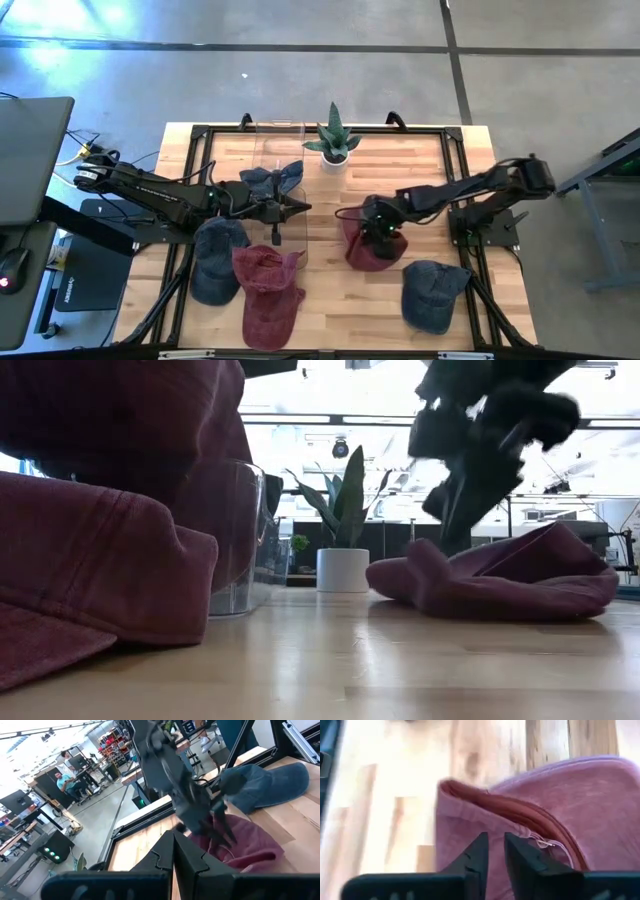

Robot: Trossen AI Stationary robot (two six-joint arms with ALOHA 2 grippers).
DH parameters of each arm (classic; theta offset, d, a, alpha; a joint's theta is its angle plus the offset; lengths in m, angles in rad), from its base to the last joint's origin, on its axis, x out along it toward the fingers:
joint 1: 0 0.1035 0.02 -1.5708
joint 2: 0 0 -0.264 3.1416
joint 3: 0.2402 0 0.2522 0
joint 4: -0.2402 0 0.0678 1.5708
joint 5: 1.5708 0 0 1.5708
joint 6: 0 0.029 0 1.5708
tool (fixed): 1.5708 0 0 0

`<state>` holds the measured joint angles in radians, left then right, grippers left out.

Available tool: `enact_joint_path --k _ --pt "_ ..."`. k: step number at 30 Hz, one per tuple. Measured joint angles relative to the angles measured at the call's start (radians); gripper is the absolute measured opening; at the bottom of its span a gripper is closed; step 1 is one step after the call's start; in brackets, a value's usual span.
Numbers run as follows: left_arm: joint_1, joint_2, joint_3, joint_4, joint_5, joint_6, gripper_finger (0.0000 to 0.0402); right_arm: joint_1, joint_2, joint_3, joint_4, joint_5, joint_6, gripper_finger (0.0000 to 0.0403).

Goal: Pick & Place hat
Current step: Put the top red cap into the bottom transparent bin

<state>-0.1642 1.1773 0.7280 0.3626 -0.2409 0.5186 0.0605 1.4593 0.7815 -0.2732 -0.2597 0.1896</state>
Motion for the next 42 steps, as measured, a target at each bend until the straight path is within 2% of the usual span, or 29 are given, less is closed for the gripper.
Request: enact_joint_path --k 6,10,14,17,22,25,27,30,35,37,42 --pt "0.000 0.000 0.000 0.001 0.000 -0.026 0.0000 0.095 -0.054 0.001 -0.068 0.117 0.108 0.0123" --pt "0.000 0.010 0.003 0.005 -0.010 -0.045 0.0000 0.242 -0.045 0.001 -0.091 0.258 0.147 0.0132" --pt "0.000 0.053 0.042 -0.021 -0.006 -0.074 0.0000 0.397 -0.045 0.001 -0.093 0.385 0.082 0.0131" --pt "0.000 0.098 0.093 -0.052 0.036 -0.082 0.0000 0.478 -0.043 0.000 -0.097 0.402 0.077 0.0145" --pt "0.000 0.212 0.178 -0.114 0.093 -0.082 0.0000 0.541 -0.040 -0.051 -0.118 0.458 0.059 0.0205" --pt "0.000 0.273 0.228 -0.156 0.143 -0.083 0.0000 0.567 -0.039 -0.094 -0.157 0.558 -0.039 0.0233" --pt "0.000 0.323 0.273 -0.155 0.199 -0.093 0.0000 0.576 -0.039 -0.125 -0.154 0.605 -0.114 0.0235" --pt "0.000 0.397 0.335 -0.165 0.259 -0.135 0.0000 0.576 -0.039 -0.169 -0.114 0.611 -0.243 0.0215" --pt "-0.002 0.503 0.445 -0.212 0.326 -0.147 0.0000 0.569 -0.039 -0.221 -0.049 0.658 -0.360 0.0139" --pt "-0.013 0.528 0.488 -0.274 0.300 -0.123 0.0000 0.563 -0.039 -0.228 -0.031 0.673 -0.363 0.0102" --pt "-0.068 0.543 0.585 -0.419 0.111 -0.077 0.0000 0.554 -0.039 -0.229 0.083 0.672 -0.347 0.0014"
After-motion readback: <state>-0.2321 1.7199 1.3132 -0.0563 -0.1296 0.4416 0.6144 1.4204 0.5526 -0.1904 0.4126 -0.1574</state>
